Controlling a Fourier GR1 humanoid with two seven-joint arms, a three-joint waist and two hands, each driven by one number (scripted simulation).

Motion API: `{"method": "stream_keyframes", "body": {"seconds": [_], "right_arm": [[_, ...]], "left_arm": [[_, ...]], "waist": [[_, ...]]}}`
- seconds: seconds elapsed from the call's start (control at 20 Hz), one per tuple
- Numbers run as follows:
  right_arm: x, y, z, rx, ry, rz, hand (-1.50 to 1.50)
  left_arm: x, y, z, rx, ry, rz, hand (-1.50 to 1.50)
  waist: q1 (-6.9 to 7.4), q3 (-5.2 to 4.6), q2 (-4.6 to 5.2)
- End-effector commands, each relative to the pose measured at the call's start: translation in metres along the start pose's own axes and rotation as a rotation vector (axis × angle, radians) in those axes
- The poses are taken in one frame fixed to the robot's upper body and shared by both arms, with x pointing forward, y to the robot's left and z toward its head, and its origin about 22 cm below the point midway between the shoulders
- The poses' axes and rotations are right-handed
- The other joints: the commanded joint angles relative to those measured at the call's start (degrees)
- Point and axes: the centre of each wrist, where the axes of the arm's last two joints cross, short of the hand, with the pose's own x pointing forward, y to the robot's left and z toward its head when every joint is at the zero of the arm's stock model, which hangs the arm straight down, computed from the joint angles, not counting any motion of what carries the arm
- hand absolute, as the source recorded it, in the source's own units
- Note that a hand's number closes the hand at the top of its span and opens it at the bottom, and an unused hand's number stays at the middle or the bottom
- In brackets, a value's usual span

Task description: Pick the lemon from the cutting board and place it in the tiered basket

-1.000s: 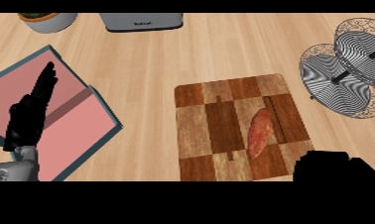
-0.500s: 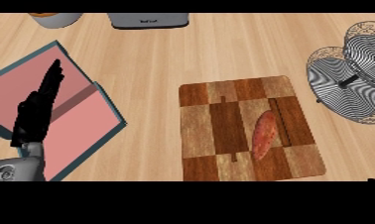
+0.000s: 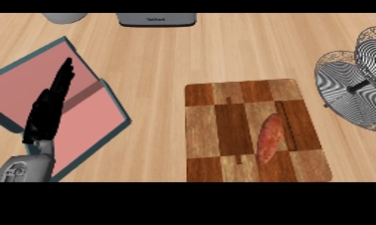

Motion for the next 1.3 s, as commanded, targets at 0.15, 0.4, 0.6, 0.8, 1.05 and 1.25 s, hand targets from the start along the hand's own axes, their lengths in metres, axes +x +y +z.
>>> {"method": "stream_keyframes", "body": {"seconds": [0.15,0.4,0.6,0.8,1.05,1.25], "right_arm": [[-0.025,0.001,-0.031,-0.050,0.019,0.220,1.50],[-0.047,-0.017,-0.041,-0.090,0.073,0.464,1.50],[-0.082,-0.035,-0.064,-0.118,0.095,0.458,1.50],[-0.117,-0.030,-0.078,-0.059,0.069,0.450,1.50],[-0.143,-0.028,-0.089,0.031,0.045,0.376,1.50],[-0.159,-0.009,-0.101,0.068,0.060,0.303,1.50]], "left_arm": [[0.006,0.014,-0.018,-0.005,-0.026,-0.013,0.00],[0.008,-0.013,-0.007,-0.011,-0.020,-0.009,0.00],[0.004,0.012,-0.012,-0.022,-0.005,-0.007,0.00],[0.011,-0.006,-0.009,-0.020,-0.018,0.000,0.00],[0.006,-0.007,0.001,-0.011,-0.016,0.004,0.00],[0.008,0.015,-0.005,-0.013,-0.013,-0.012,0.00]], "waist": [[1.29,0.03,0.49],[1.35,0.07,0.53],[1.35,0.03,0.35],[1.17,0.03,0.30],[1.24,0.03,0.25],[1.11,0.02,0.22]]}}
